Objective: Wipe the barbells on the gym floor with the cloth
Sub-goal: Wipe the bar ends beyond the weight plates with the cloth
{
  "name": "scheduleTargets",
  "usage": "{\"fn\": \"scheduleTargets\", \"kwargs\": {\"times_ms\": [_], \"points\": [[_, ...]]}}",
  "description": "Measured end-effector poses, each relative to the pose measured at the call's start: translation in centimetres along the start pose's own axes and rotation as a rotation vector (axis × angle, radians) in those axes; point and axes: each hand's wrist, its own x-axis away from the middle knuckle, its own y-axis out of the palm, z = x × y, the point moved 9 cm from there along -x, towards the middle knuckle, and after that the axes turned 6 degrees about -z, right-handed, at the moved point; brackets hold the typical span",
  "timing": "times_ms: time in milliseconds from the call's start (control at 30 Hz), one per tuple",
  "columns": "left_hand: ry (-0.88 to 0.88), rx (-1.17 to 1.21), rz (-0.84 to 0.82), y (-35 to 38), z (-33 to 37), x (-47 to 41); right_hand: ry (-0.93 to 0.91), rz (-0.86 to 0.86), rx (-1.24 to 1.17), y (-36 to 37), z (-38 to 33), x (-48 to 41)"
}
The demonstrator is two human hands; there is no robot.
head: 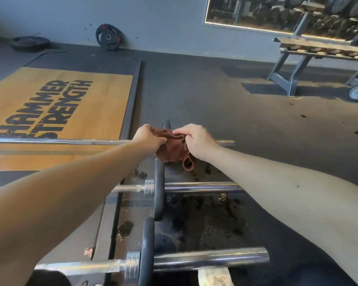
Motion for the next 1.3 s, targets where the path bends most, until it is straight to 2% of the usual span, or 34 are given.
{"fn": "scheduleTargets", "kwargs": {"times_ms": [133,267,433,633,767,900,1033,1133,1300], "points": [[-0.026,-0.033,-0.053,2.2,-1.6,-4.5,0.065,-0.047,-0.042,1.6,3.3,-3.4],[-0.043,-0.1,-0.092,3.8,-2.5,-6.7,0.092,-0.178,-0.046,3.9,6.6,-5.0],[-0.061,-0.241,-0.116,4.1,-2.1,-7.9,0.066,-0.31,-0.04,6.1,7.6,-6.4],[-0.086,-0.244,-0.112,5.6,-4.9,-10.1,0.127,-0.267,0.099,7.9,10.2,-8.0],[-0.05,-0.422,-0.071,6.0,-5.3,-12.9,0.287,-0.183,0.172,6.4,14.5,-9.1],[-0.051,-0.526,-0.097,7.7,-5.7,-17.1,0.493,0.005,0.047,5.0,19.7,-9.6],[-0.065,-0.661,-0.116,9.8,-5.6,-20.2,0.564,0.135,-0.103,5.2,22.6,-9.1],[-0.071,-0.763,-0.093,10.4,-5.4,-22.1,0.56,0.12,-0.143,5.8,24.2,-8.9],[-0.066,-0.686,-0.031,10.9,-5.9,-21.9,0.581,0.127,-0.174,6.0,26.7,-8.4]]}}
